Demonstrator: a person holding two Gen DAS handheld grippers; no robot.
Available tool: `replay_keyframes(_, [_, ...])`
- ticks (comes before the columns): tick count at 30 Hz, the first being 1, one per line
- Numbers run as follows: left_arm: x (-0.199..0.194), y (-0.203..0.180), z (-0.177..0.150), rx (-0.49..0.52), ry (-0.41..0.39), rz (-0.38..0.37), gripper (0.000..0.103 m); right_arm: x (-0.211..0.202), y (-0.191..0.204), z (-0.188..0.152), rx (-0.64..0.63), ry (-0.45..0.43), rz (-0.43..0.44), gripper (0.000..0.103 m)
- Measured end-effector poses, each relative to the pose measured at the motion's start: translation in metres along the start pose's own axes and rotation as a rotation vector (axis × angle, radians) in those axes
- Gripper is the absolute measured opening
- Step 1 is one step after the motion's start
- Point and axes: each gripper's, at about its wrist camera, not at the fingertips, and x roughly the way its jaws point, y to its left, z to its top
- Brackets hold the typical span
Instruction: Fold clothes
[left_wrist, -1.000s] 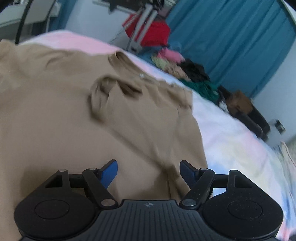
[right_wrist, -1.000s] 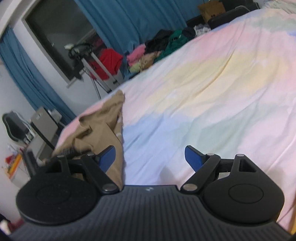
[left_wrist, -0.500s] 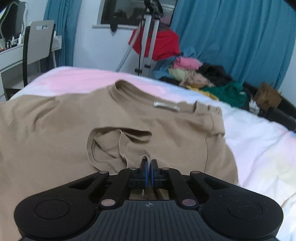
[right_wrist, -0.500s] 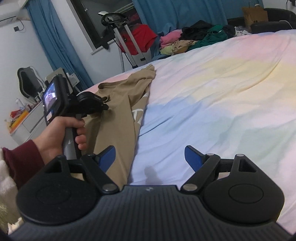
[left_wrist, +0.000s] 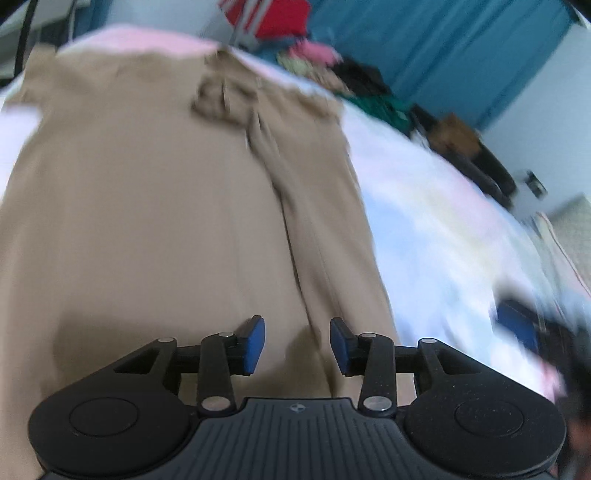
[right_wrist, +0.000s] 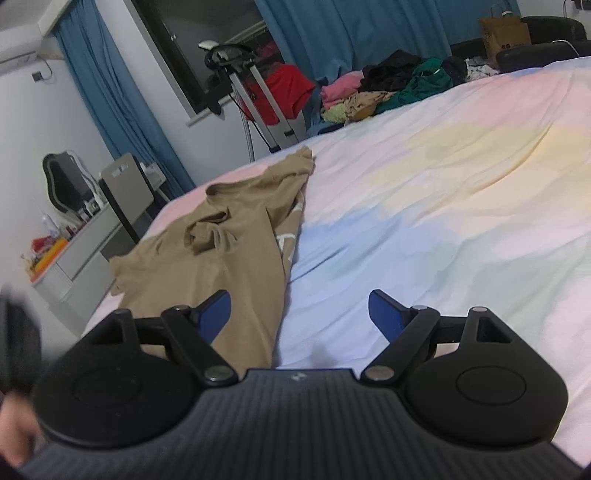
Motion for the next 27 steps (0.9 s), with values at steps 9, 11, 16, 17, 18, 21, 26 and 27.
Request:
replay_keyframes(9, [-0.040, -0.009, -0.090, -0.024, 0.141, -0.108, 0.037, -0.051, 0.005, -0.006, 0.025, -0.044, 0.008, 0.083])
replay_keyframes(11, [-0.041, -0.011, -0.100, -0.023, 0.169, -0.109, 0.033, -0.055, 0.005, -0.008, 0.024, -0.043, -0.001, 0.083])
replay_keyframes(16, [-0.033, 0.000, -0.107, -0.117, 0.241, -0.205, 0.032, -0.056, 0.004, -0.012, 0.022, -0.031, -0.009, 0.083])
replay_keyframes(17, [-0.031, 0.002, -0.108, -0.141, 0.255, -0.228, 0.032, -0.054, 0.004, -0.012, 0.019, -0.028, -0.007, 0.083])
replay_keyframes(18, [-0.029, 0.004, -0.109, -0.155, 0.264, -0.239, 0.032, -0.052, 0.004, -0.013, 0.016, -0.022, -0.008, 0.083])
replay_keyframes(21, [-0.029, 0.004, -0.109, -0.161, 0.266, -0.236, 0.006, -0.045, 0.002, -0.015, 0.020, -0.001, -0.004, 0.083])
replay_keyframes(26, [-0.051, 0.002, -0.104, -0.167, 0.231, -0.226, 0.002, -0.044, 0.001, -0.016, 0.028, 0.003, 0.009, 0.083])
replay_keyframes(27, [-0.059, 0.003, -0.103, -0.163, 0.223, -0.221, 0.002, -0.045, 0.001, -0.016, 0.030, 0.001, 0.010, 0.083])
